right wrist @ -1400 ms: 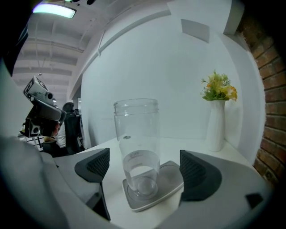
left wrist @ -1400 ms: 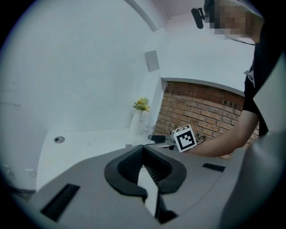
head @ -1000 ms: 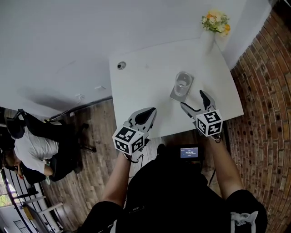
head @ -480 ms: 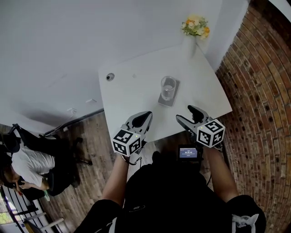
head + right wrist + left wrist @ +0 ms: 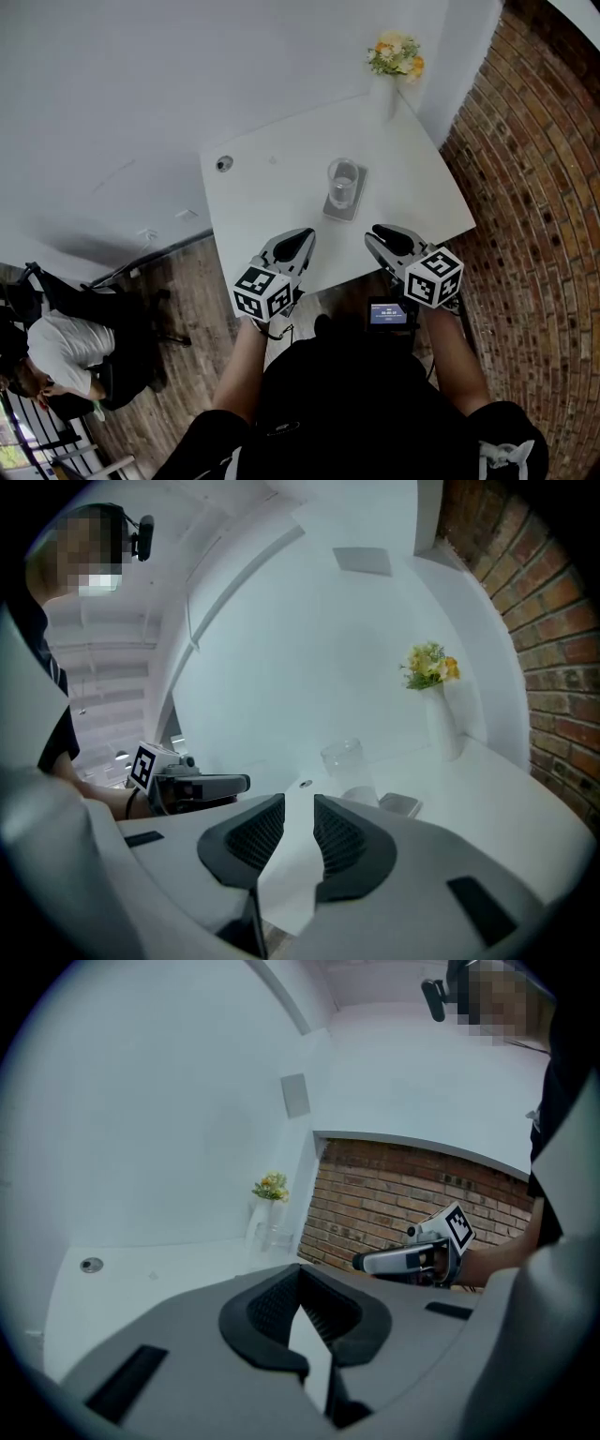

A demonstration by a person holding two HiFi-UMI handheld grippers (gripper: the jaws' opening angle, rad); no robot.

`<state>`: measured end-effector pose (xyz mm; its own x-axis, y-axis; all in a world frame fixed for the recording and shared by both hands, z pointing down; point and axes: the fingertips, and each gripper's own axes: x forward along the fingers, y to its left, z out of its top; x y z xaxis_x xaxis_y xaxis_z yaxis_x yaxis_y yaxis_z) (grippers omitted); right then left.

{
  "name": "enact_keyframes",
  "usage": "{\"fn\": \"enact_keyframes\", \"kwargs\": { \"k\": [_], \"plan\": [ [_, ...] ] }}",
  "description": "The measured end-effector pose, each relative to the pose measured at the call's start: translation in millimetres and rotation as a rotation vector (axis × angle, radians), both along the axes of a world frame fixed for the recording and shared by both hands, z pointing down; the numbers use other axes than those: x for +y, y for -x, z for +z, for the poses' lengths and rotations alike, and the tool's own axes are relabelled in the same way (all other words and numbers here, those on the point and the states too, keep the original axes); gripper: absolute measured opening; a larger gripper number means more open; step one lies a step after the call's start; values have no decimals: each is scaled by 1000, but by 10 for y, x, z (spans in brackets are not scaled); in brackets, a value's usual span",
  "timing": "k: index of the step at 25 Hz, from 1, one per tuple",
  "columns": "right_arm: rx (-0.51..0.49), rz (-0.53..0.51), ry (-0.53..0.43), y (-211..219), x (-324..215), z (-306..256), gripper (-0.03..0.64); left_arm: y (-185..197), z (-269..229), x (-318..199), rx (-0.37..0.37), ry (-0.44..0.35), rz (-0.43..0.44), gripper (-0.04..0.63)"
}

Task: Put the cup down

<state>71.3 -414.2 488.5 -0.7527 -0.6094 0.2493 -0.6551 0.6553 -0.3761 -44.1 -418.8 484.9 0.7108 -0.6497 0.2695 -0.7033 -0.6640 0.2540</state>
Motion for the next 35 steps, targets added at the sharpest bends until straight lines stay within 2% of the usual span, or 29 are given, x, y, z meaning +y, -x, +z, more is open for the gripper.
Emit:
{"fn": "enact_keyframes", "kwargs": {
  "k": [6,11,18,35],
  "plan": [
    [-9,17,21,-14,-23,27,50,-3,-14,5,11,1,1,8],
    [-14,9,31,3,-14,40,29,-17,-5,15,14,2,9,8],
    [-29,11,44,10,-14,54,15,-20,3,35,14,4,11,8],
    [10,9,33,55,-23,84,14,-8,-35,61,15,-2,15,8]
  ]
}}
